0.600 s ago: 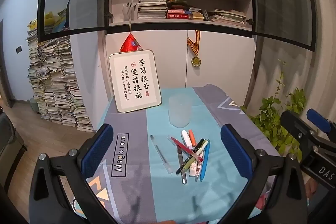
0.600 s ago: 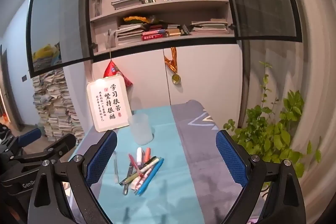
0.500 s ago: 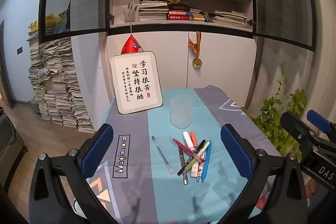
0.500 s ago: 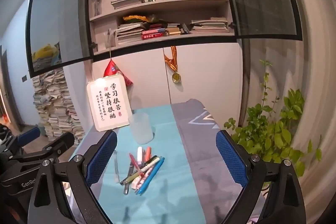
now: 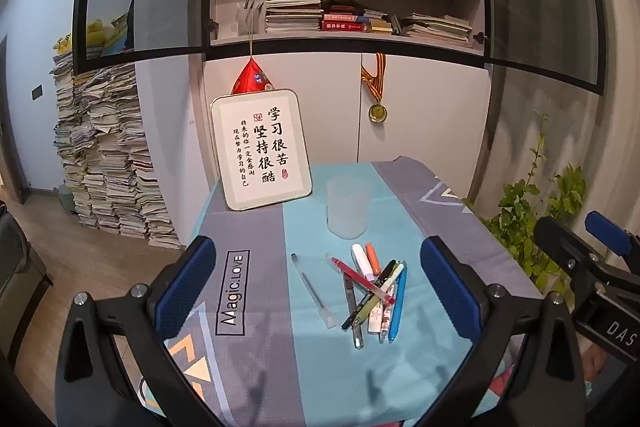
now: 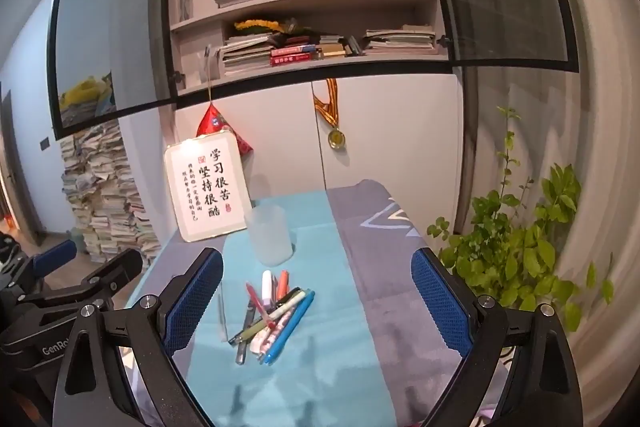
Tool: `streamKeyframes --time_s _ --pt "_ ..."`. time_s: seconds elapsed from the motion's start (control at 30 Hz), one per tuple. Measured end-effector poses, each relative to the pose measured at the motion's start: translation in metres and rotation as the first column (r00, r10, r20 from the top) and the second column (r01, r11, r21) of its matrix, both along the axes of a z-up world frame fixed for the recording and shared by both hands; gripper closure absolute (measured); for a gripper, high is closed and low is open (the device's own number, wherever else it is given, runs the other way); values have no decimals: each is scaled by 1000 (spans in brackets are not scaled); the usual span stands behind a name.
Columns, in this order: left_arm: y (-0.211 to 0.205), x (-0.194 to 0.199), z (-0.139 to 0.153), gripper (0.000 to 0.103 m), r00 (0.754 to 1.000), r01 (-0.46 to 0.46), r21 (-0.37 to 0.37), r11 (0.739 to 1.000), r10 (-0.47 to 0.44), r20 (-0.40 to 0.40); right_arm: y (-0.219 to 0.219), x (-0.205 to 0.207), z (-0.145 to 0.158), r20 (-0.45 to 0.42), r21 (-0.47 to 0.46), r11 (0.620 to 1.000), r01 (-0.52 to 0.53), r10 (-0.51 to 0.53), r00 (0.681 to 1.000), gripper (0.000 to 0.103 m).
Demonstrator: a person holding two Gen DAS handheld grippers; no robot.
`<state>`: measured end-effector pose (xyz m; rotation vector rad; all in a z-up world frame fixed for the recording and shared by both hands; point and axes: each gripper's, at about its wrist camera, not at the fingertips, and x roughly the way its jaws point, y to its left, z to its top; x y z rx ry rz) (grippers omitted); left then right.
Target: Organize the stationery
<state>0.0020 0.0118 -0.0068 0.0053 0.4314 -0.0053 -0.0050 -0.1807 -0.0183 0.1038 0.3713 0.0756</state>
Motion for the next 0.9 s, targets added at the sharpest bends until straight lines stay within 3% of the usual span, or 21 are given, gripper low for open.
streamKeyframes --time_s 0.9 --pt "2 4 -6 1 1000 -3 4 1000 3 -7 5 1 4 -11 -14 1000 7 -7 1000 8"
